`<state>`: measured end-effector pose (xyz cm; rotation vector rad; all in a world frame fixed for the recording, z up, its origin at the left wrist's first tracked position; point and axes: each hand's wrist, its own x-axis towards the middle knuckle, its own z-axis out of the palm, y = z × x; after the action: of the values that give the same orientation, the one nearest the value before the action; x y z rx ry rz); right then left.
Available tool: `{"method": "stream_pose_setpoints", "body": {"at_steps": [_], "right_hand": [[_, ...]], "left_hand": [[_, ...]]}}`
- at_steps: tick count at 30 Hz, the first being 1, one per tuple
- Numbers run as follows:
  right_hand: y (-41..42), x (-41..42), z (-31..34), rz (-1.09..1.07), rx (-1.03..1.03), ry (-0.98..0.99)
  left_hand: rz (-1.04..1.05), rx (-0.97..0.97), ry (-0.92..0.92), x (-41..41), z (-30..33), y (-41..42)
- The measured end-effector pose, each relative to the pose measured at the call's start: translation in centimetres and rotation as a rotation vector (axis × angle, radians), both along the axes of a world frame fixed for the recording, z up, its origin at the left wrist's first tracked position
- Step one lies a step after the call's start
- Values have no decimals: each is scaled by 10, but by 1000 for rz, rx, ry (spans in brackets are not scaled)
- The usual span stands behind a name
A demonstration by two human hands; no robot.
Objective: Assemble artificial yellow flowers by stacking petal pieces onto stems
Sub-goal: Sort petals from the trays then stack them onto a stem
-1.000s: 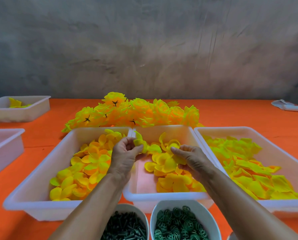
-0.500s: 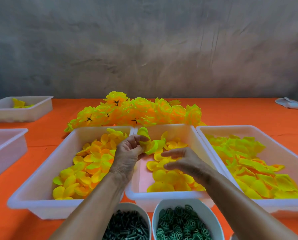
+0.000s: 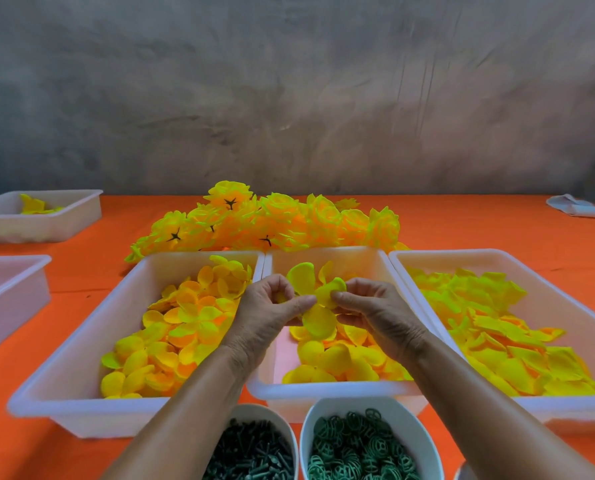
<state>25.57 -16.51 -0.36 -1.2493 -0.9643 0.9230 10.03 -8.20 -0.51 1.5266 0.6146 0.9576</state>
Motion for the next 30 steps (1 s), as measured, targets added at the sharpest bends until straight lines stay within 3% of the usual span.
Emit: {"method": "stream_pose_setpoints", "body": {"at_steps": [6,13,23,30], "right_hand": [[2,5,-1,-137,2,72],[3,7,-1,-152,34,116],[5,5,-4,-39,-10,136],[3,5,-4,-230,48,29]], "left_hand": [[23,-49,-29,1,-2,2],[10,-79,-117,0,-1,1],[47,2,-16,4,-4,2],[-41,132,40,5,-4,-1]]}}
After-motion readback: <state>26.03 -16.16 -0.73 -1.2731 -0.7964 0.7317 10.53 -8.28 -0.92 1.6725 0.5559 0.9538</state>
